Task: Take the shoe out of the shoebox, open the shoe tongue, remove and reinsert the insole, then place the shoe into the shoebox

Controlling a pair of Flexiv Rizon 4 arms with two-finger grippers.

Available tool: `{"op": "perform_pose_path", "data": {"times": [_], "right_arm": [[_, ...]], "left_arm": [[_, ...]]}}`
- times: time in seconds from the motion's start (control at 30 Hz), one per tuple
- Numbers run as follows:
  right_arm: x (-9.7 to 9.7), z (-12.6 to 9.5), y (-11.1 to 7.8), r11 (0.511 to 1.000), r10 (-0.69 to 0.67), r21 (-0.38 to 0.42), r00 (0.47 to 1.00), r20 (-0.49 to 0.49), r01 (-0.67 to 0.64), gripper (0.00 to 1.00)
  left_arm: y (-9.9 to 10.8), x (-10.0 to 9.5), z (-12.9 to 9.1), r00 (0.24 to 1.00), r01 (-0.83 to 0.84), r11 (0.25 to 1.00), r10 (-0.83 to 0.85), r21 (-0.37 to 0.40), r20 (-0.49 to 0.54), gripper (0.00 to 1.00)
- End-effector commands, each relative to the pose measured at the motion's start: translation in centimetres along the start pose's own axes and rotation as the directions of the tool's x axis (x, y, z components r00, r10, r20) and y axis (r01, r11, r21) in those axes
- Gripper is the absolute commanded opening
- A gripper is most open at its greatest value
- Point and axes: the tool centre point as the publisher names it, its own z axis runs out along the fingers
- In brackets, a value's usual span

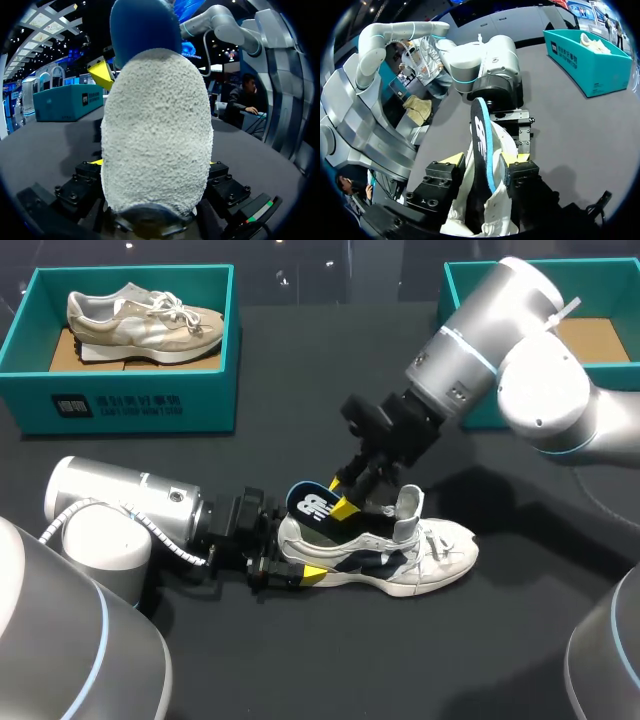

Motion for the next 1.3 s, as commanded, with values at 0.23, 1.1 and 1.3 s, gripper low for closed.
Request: {"op": "perform_pose_path", "data": {"times": [0.23, 1.1, 1.3], "right_arm": [[-0.2, 0.9, 0.0, 1.0, -0.011, 0.008, 0.999, -0.031, 0.011, 0.0], [0.6, 2.5, 3.8, 0.969, -0.184, 0.12, 0.956, -0.229, 0.216, 0.0], [0.6, 2.9, 3.6, 0.97, -0.187, 0.109, 0.952, -0.241, 0.218, 0.0]], "left_arm": [[0.2, 0.2, 0.2, 1.0, 0.0, 1.0, 0.0, -0.002, 0.0, 0.0], [0.2, 0.2, 0.2, 1.0, 0.0, 1.0, 0.0, -0.002, 0.0, 0.0], [0.2, 0.2, 0.2, 1.0, 0.0, 1.0, 0.0, -0.002, 0.0, 0.0]]}}
